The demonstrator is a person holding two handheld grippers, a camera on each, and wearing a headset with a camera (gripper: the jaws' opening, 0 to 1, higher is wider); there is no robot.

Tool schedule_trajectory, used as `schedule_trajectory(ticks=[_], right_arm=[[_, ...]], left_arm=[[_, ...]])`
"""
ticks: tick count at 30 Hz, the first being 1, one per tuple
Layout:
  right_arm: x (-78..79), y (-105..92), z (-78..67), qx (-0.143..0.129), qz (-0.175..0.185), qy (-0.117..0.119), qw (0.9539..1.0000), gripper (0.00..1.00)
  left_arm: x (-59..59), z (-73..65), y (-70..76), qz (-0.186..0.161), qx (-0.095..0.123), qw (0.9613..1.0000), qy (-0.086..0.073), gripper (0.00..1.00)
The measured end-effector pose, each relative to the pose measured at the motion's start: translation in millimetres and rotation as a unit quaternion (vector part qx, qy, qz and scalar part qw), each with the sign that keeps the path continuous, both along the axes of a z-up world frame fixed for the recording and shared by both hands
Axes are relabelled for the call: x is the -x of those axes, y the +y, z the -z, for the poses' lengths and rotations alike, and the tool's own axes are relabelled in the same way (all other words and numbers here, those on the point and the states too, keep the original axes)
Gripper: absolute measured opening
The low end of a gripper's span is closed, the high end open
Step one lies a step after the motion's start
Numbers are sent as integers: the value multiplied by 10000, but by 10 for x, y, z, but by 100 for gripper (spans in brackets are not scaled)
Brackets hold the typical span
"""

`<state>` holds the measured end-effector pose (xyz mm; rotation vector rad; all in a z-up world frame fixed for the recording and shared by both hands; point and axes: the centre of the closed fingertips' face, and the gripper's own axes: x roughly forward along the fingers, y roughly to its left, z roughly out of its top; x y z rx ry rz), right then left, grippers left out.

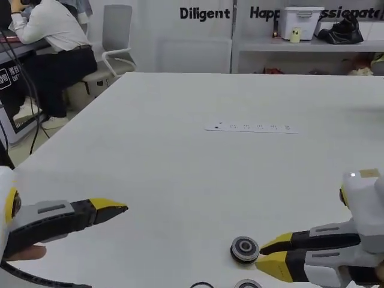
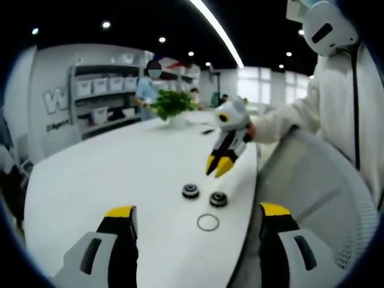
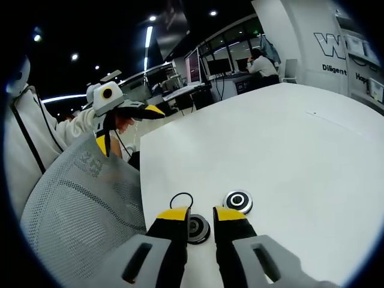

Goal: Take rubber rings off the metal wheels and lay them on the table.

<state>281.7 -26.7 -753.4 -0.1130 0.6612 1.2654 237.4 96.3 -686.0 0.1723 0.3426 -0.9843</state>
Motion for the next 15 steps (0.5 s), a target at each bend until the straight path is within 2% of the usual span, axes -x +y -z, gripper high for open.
schedule_trajectory(ticks=[4,8,13,15], right_arm=[[9,-24,36,72,7,36,10000,13],[19,-41,55,96,8,65,9999,13],[5,-97,101,157,41,102,9998,13],[-1,-121,126,191,69,126,9997,13]], left_arm=[[-42,-92,-92,154,61,9998,-90,83],[-90,-126,-187,374,-73,9991,-189,81],[-185,-248,-313,496,13,9984,-284,77],[-229,-284,-379,568,-32,9978,-330,76]])
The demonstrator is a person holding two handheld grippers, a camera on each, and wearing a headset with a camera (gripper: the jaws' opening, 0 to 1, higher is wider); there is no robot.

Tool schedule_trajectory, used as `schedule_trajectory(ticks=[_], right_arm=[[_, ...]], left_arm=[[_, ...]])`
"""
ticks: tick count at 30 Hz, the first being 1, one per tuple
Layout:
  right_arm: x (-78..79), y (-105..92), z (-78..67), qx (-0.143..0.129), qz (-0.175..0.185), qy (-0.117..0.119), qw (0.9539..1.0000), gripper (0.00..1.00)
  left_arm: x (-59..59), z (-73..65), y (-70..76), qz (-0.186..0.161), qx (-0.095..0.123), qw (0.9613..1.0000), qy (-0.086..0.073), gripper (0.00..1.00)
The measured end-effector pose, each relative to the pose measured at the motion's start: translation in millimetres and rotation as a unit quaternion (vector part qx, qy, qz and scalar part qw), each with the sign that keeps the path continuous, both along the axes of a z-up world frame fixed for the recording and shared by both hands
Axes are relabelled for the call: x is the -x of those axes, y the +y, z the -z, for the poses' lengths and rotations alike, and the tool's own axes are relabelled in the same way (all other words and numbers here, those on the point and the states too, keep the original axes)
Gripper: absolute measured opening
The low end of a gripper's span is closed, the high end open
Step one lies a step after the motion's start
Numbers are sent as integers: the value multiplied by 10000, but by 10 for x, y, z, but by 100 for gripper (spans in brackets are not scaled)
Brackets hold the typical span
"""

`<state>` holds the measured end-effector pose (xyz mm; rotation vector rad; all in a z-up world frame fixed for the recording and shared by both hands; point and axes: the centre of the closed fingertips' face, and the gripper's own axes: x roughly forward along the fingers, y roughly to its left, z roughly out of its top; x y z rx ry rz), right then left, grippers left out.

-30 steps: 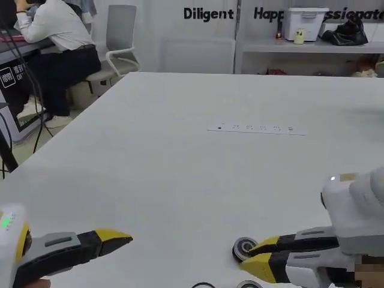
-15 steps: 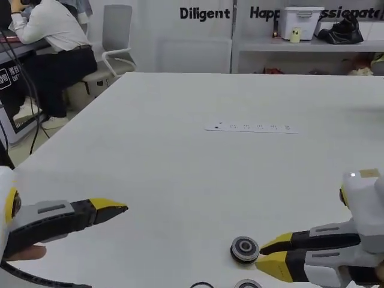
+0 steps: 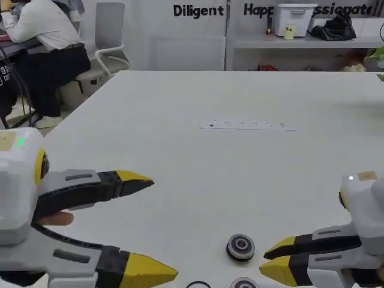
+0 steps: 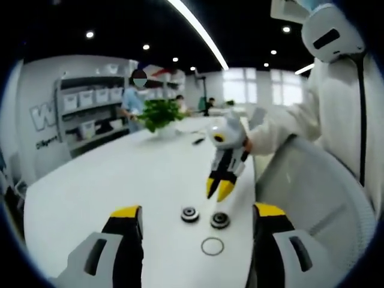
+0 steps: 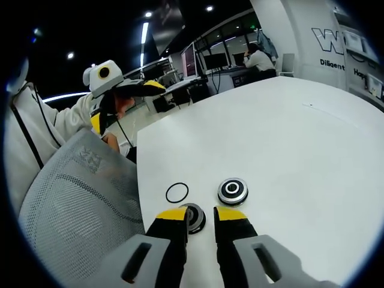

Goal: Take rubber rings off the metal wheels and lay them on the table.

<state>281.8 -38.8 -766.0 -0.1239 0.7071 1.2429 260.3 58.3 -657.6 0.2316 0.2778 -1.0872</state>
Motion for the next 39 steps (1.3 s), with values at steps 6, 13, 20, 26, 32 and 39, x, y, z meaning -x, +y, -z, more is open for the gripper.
schedule_trajectory(ticks=[6,13,20,26,32,39], right_arm=[[13,-23,24,37,-11,36,10000,13],[2,-59,49,35,-12,54,10000,13],[28,-78,94,77,-68,19,9999,13],[56,-78,111,35,-168,37,9998,13],[128,-61,202,110,-344,60,9993,15],[219,-34,335,361,-644,-29,9973,16]], left_arm=[[-137,-79,-234,270,-108,9994,-194,71],[-264,14,-582,512,-77,9981,-333,67],[-313,271,-841,696,-26,9975,-138,61],[-300,576,-901,685,-72,9976,-20,51],[-194,826,-898,701,-158,9971,234,49],[-101,1010,-881,770,-290,9958,394,44]])
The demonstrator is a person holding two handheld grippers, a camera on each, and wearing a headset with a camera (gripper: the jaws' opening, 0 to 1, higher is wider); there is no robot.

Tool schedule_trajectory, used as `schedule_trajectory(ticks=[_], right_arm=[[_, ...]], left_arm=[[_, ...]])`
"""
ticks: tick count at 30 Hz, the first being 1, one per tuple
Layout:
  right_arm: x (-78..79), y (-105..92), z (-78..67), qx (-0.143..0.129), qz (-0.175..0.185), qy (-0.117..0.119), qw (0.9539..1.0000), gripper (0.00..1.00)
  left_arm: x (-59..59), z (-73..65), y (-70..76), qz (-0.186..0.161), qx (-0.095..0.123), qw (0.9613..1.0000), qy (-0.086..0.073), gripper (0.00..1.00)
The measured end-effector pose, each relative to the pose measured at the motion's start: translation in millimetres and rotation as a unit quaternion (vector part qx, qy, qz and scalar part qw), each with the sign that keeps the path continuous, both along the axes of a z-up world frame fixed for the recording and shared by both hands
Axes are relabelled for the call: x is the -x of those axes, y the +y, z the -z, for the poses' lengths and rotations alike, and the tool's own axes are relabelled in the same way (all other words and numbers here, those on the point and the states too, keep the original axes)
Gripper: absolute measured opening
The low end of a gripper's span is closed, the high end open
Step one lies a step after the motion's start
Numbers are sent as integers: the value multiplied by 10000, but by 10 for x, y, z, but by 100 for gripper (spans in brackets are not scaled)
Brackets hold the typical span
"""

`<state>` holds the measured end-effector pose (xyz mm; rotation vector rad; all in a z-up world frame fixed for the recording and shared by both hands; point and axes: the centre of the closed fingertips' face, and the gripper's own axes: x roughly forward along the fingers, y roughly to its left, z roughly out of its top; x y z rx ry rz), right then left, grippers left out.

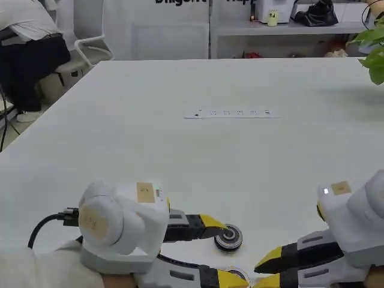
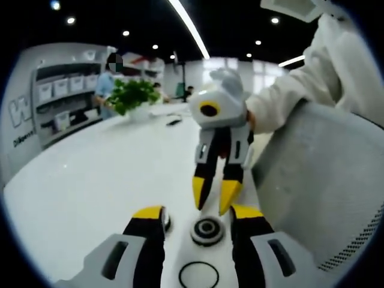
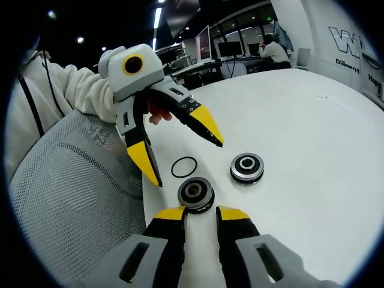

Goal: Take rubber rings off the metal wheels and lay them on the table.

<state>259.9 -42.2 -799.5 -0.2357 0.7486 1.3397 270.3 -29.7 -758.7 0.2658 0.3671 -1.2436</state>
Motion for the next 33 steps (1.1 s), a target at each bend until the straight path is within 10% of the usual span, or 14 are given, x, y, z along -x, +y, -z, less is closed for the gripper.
schedule_trajectory(ticks=[33], right_arm=[[28,70,108,154,-340,-419,9984,17]], left_arm=[[94,293,-16,200,-316,9992,149,20]])
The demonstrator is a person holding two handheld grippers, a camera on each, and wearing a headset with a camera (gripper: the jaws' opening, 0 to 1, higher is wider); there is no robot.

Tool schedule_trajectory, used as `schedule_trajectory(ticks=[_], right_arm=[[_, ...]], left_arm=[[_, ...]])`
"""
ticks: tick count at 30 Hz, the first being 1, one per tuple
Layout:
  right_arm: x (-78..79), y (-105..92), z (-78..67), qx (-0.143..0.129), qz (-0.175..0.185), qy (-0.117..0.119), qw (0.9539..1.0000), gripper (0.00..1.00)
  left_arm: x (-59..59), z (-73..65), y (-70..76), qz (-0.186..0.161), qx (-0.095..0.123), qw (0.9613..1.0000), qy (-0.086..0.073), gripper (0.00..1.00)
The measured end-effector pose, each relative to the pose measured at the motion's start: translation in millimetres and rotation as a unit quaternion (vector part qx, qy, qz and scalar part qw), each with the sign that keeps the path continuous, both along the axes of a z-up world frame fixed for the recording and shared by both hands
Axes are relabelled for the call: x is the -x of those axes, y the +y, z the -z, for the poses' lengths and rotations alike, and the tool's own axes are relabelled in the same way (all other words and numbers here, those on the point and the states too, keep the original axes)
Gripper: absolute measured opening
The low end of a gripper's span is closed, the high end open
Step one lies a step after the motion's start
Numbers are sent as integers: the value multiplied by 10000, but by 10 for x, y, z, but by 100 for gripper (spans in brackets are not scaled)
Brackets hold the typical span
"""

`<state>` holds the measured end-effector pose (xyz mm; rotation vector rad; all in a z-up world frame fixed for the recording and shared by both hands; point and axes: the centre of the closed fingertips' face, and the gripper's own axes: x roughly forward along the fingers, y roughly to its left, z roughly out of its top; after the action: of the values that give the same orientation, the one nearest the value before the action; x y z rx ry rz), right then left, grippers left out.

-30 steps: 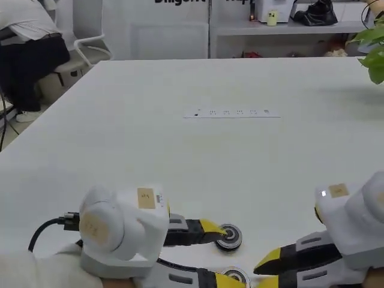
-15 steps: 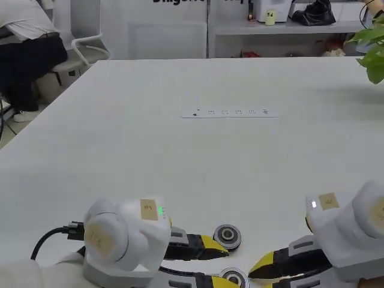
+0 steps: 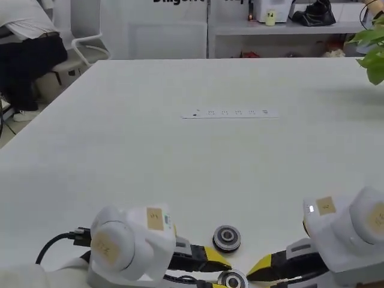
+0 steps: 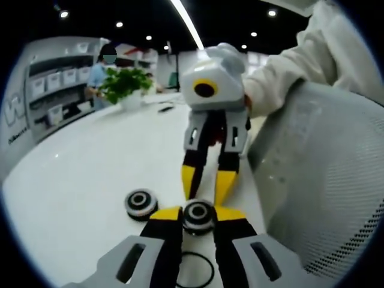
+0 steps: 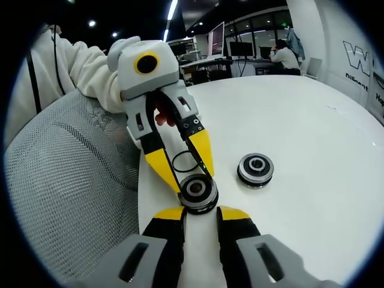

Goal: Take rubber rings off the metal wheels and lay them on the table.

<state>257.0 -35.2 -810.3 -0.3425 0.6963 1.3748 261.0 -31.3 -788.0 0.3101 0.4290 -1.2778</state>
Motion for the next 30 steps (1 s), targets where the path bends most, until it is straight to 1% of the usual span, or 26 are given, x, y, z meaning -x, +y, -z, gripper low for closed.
schedule_trajectory(ticks=[4,7,8,10,12,15,18,21,22,25,27,30], right_arm=[[8,13,4,-9,-26,8,10000,16],[3,13,10,4,-69,-55,10000,15],[3,11,10,9,-88,-87,9999,15],[3,6,13,22,-115,-118,9999,13],[4,3,16,28,-109,-111,9999,13],[8,-1,16,48,-167,-178,9997,11],[9,-3,16,58,-186,-208,9996,8],[-10,-11,13,82,-202,-314,9993,4],[-22,-6,6,84,-209,-408,9989,2],[-11,2,6,142,-267,-478,9984,2],[-23,-1,9,152,-226,-469,9985,1],[-37,-5,17,169,-119,-362,9991,0]], left_arm=[[-12,11,9,-31,-16,10000,5,18],[10,36,2,34,-99,9999,-68,17],[20,27,-9,42,-58,10000,-48,15],[22,31,-12,65,-81,9999,-80,15],[18,31,-11,58,-72,9999,-62,15],[22,30,-8,71,-79,9999,-106,15],[21,32,-3,70,-76,9999,-116,15],[18,34,0,59,-60,9999,-105,15],[20,34,1,52,-44,9999,-98,15],[19,33,4,42,-19,9999,-96,15],[19,32,4,43,-7,9999,-92,14],[20,30,5,47,0,9999,-107,14]])
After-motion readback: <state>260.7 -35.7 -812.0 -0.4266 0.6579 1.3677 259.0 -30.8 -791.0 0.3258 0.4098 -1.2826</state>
